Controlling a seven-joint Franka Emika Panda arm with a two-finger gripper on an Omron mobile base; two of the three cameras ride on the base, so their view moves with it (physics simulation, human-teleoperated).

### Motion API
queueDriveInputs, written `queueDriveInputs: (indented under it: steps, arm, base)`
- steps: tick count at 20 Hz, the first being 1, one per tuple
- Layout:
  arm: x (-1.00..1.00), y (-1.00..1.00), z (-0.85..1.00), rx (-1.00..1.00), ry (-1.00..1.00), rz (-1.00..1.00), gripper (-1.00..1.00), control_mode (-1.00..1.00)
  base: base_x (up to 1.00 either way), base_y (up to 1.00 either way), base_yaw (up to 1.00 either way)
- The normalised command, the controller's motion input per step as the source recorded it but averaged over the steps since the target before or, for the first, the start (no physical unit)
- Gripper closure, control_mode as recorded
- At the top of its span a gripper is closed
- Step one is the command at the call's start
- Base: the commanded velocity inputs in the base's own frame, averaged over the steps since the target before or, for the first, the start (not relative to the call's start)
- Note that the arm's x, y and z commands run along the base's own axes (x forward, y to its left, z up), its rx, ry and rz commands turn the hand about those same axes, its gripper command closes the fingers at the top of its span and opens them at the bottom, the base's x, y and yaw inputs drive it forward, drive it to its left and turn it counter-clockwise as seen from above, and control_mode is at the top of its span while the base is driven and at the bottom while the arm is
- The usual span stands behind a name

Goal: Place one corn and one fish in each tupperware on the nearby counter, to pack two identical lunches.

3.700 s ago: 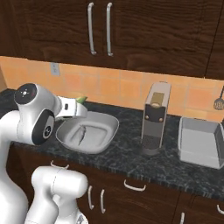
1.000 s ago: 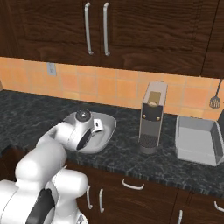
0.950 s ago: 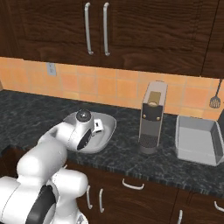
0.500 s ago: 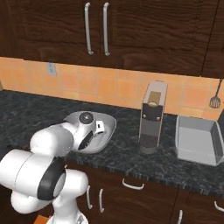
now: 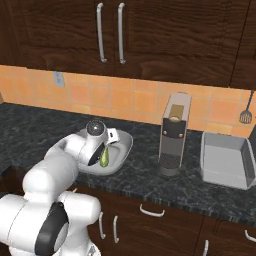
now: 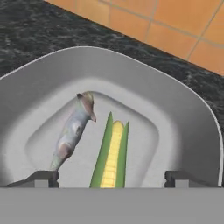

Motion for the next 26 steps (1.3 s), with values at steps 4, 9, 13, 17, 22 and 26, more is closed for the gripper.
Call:
queueDriveInputs:
  steps: [4,9,13,17,22,26]
  arm:
    - [-0.81,0.08,0.78,-0.01,-0.09,0.0,-1.0,-1.0]
    - [-0.92,0.39,0.71,-0.05,-0.21,-0.07,-1.0,-1.0]
    - [-0.89,-0.03,0.28,0.0,-0.25,-0.34,-1.0,-1.0]
    - [-0.68,-0.18,0.07,0.0,-0.13,-0.47,-1.0,-1.0]
    - [-0.38,-0.12,-0.68,0.07,-0.06,-0.1,-1.0,-1.0]
    - [-0.01,0.0,-0.78,0.11,-0.01,0.07,-1.0,-1.0]
  base:
    - [0.0,0.0,0.0]
    - [0.0,0.0,0.0]
    - [0.0,0.0,0.0]
    - [0.0,0.0,0.0]
    - [0.0,0.0,0.0]
    - [0.0,0.0,0.0]
